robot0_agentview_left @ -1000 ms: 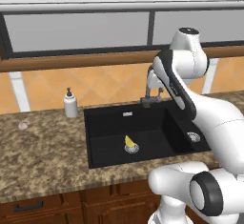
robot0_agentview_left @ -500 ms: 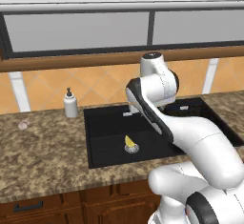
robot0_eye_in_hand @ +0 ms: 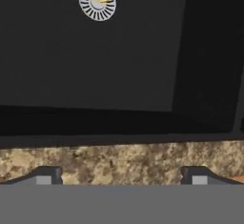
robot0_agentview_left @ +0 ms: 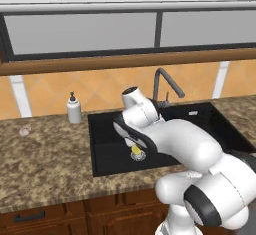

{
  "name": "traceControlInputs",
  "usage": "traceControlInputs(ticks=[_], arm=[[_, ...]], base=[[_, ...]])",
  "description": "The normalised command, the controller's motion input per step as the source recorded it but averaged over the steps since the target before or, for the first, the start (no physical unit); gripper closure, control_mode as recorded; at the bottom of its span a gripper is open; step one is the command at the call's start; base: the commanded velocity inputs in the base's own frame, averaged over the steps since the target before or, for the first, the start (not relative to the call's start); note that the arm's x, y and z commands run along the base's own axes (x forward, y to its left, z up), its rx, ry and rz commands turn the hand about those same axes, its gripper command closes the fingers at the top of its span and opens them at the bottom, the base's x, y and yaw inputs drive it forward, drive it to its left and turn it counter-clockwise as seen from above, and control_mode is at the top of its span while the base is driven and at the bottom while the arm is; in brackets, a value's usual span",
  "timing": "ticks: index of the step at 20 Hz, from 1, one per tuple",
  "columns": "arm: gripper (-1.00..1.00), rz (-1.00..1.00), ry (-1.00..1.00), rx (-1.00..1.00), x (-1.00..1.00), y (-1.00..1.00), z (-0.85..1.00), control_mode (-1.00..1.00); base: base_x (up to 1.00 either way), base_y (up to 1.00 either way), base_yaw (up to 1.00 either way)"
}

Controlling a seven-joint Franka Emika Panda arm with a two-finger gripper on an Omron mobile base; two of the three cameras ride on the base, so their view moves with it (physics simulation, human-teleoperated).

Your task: Pick the lemon wedge from the sink and place it in the bowl. Then pick the bowl and place it in the microwave. Then close the microwave door and press the start button.

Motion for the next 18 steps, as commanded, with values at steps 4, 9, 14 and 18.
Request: traceControlInputs(ticks=[4, 9, 14, 18], arm=[[-1.0, 0.01, 0.19, 0.0, 0.61, -0.46, -0.95, -1.0], [-1.0, 0.08, 0.0, -0.01, 0.61, -0.1, -0.76, -1.0], [-1.0, 0.05, -0.02, 0.0, 0.63, 0.0, -0.58, -1.0], [-1.0, 0.0, -0.02, 0.0, 0.79, -0.01, -0.44, -1.0]], base=[[0.0, 0.0, 0.0], [0.0, 0.0, 0.0], [0.0, 0.0, 0.0], [0.0, 0.0, 0.0]])
